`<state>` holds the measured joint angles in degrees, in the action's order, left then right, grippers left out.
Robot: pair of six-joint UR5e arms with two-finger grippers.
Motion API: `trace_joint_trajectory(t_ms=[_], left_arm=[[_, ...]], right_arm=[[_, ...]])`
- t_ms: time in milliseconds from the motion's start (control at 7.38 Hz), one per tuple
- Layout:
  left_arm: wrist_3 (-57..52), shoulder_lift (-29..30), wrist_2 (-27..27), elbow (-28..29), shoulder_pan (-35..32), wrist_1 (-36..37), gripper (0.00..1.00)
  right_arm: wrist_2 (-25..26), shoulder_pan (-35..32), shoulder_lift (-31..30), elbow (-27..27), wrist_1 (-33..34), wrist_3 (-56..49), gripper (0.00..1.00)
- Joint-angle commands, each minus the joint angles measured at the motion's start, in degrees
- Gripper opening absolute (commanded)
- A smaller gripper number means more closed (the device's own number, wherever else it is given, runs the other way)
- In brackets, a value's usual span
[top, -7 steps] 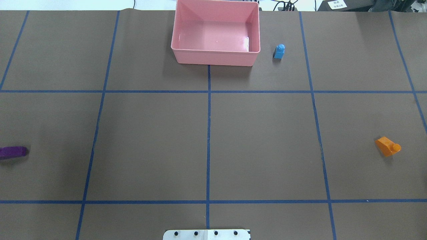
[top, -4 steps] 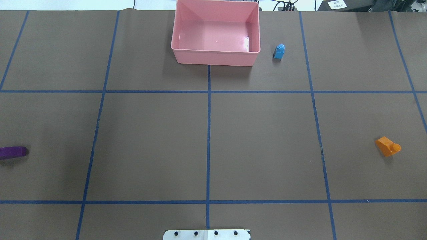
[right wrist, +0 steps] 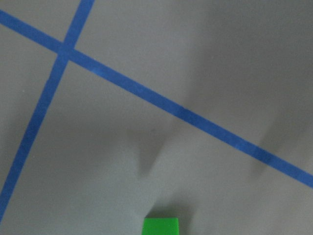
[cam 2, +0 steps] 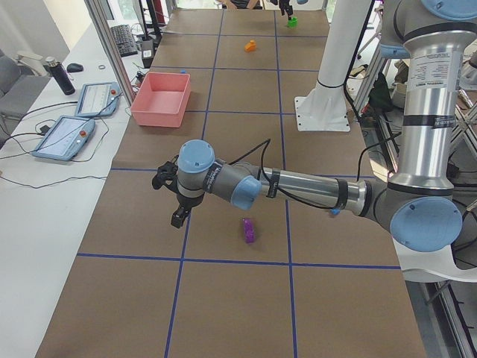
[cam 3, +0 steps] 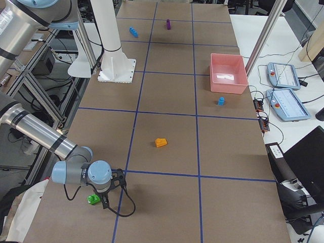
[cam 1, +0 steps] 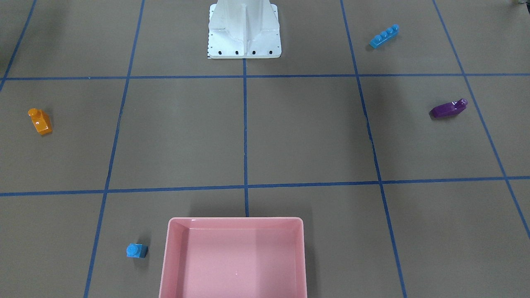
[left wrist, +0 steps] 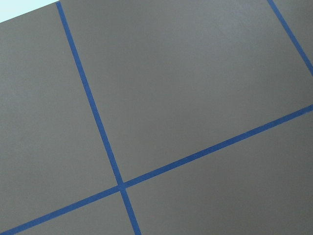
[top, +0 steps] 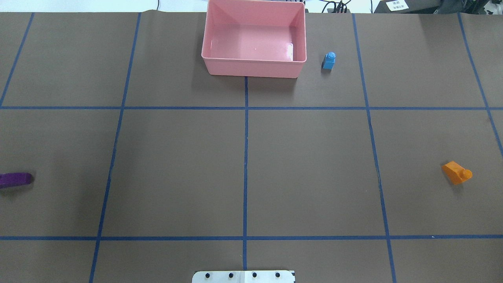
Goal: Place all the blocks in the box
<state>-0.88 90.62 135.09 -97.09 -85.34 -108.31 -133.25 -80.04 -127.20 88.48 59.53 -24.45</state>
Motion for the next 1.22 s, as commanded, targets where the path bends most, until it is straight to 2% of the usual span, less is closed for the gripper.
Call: trace_joint_trajectory(t_ms=[0, 136, 271, 678, 814, 949, 1085], left_arm=[[0.00, -0.10, 0.00, -0.99, 0.00, 0.03, 1.00], [0.00, -0.10, 0.00, -1.00, 0.00, 0.03, 1.00], [0.00, -0.01, 0.00, -1.00, 0.00, 0.03, 1.00], [-0.35, -0.36, 0.61, -0.56, 0.00, -0.23, 1.00], [-0.09, -0.45, 0.70, -0.99, 0.00, -0.93, 1.00], [0.17, -1.32, 0.70, -0.04, 0.09, -1.11, 1.00], [0.35, -2.02, 2.00, -0.55, 0.44, -2.60, 1.00]], right_arm=[[-3.14, 0.15, 0.11, -2.69, 0.06, -0.42, 0.85], [-3.85, 0.15, 0.11, -3.65, -0.03, -0.42, 0.39], [-4.03, 0.15, 0.11, -4.01, -0.03, -0.85, 0.00], [-5.42, 0.15, 0.89, -5.07, 0.23, -1.57, 0.00], [-9.70, 0.06, 3.33, -4.11, 0.32, 4.88, 0.00], [-11.40, -0.02, 6.14, -0.97, -0.38, 20.26, 0.00], [-11.50, -0.02, 9.48, 3.41, -0.12, 30.94, 0.00]])
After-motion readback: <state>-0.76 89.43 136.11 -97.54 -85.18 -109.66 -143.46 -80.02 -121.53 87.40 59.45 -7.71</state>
